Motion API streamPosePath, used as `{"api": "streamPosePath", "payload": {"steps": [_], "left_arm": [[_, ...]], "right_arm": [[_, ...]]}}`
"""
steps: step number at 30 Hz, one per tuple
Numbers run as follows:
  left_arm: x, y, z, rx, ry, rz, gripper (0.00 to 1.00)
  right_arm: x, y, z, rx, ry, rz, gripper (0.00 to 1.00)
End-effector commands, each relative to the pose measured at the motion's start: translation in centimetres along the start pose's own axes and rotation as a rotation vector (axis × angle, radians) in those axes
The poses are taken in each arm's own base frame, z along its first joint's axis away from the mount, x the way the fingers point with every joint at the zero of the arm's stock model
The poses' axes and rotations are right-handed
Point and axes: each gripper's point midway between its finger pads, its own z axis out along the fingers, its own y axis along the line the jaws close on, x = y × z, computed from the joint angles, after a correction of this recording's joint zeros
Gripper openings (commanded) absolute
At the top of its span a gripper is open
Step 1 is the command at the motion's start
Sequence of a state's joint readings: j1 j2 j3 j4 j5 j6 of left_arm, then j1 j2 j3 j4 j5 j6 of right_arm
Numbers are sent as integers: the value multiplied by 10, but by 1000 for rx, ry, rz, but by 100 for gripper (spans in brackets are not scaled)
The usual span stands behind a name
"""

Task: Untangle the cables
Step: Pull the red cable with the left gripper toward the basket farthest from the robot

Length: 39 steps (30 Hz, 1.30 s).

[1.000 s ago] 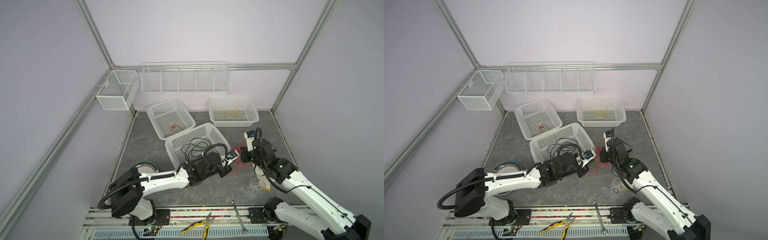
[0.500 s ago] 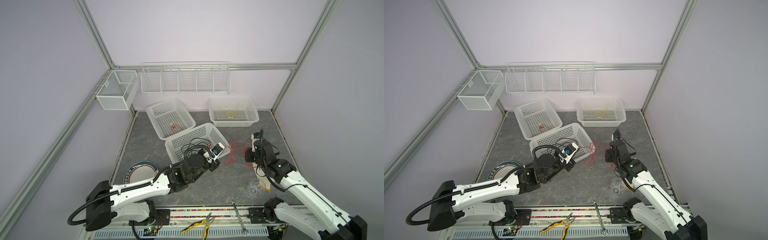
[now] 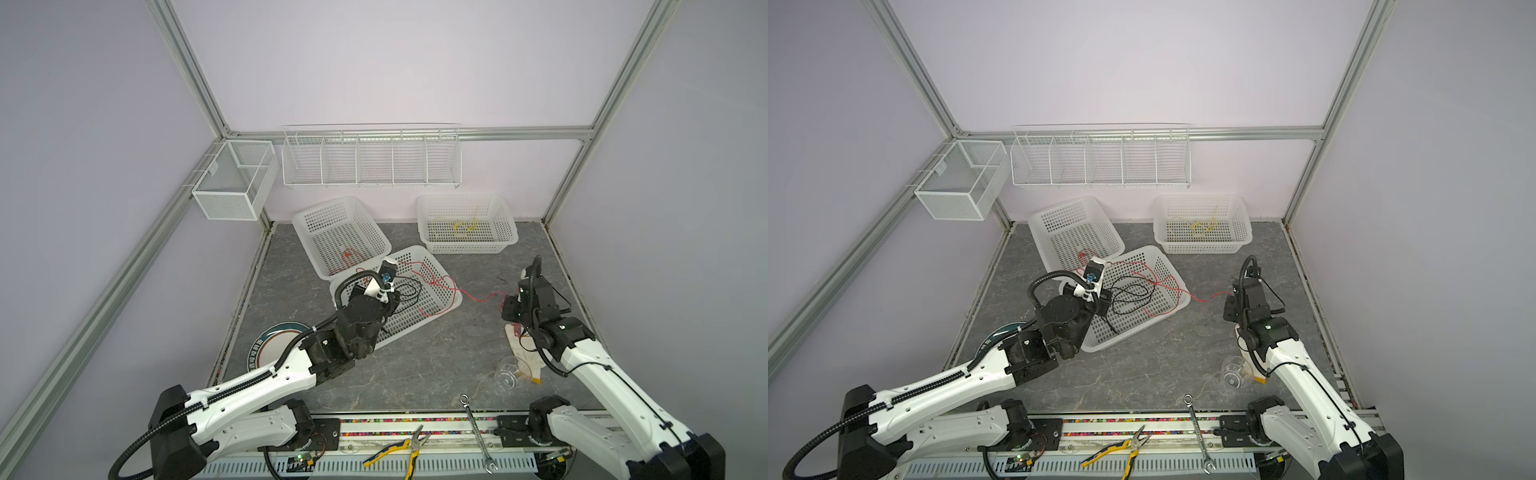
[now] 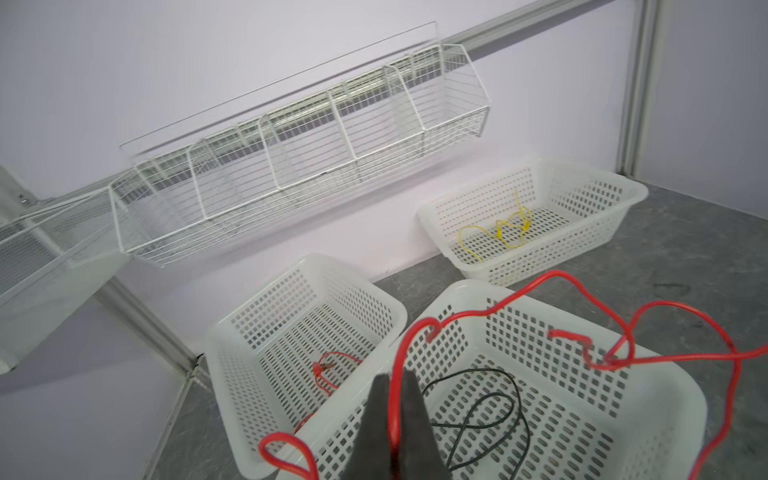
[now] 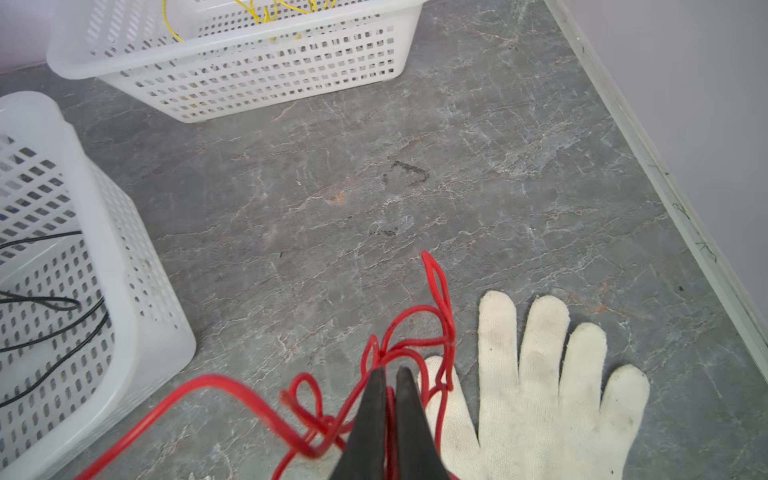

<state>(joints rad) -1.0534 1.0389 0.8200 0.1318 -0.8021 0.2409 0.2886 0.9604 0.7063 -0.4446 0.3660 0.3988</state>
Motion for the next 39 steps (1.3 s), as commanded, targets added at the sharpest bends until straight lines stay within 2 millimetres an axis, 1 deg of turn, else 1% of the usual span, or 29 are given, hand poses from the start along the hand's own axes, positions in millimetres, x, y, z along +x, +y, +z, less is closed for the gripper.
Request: {"api": "streamPosePath", "payload": {"steps": [1, 3, 7, 8, 9, 12, 18, 22, 25, 30, 33, 35, 37, 39], "left_arm": [[13, 26, 0, -122, 56, -3, 0], [18, 39, 1, -181, 81, -9, 0], [28, 74, 1, -309, 130, -68, 0], [31, 81, 1, -332, 139, -81, 0], [35, 90, 0, -357, 149, -96, 0], [44, 111, -3, -421, 172, -140, 0], [53, 123, -5, -467, 207, -151, 0], [68, 141, -3, -537, 291, -155, 0], [74, 150, -3, -565, 315, -159, 0], [70, 152, -3, -554, 290, -185, 0], [68, 148, 1, -523, 275, -200, 0], [68, 150, 2, -533, 279, -188, 0], [73, 165, -1, -594, 309, -179, 0], [77, 178, -4, -630, 329, -191, 0]], "right_arm": [[7, -11, 4, 38, 18, 29, 6], [8, -18, 5, 70, 23, 38, 6], [8, -36, 1, 116, 9, 79, 6], [9, -36, 0, 111, 6, 79, 6], [8, -45, -1, 131, 2, 104, 6], [8, -52, -6, 134, -9, 126, 6], [12, -63, -8, 159, -9, 153, 6], [14, -70, -8, 174, -3, 182, 6], [12, -75, -10, 179, -12, 200, 6], [8, -76, -15, 164, -29, 208, 6], [5, -72, -16, 140, -34, 207, 6], [6, -80, -16, 185, -35, 216, 6], [8, -92, -17, 229, -42, 249, 6], [9, -99, -16, 229, -49, 292, 6]]}}
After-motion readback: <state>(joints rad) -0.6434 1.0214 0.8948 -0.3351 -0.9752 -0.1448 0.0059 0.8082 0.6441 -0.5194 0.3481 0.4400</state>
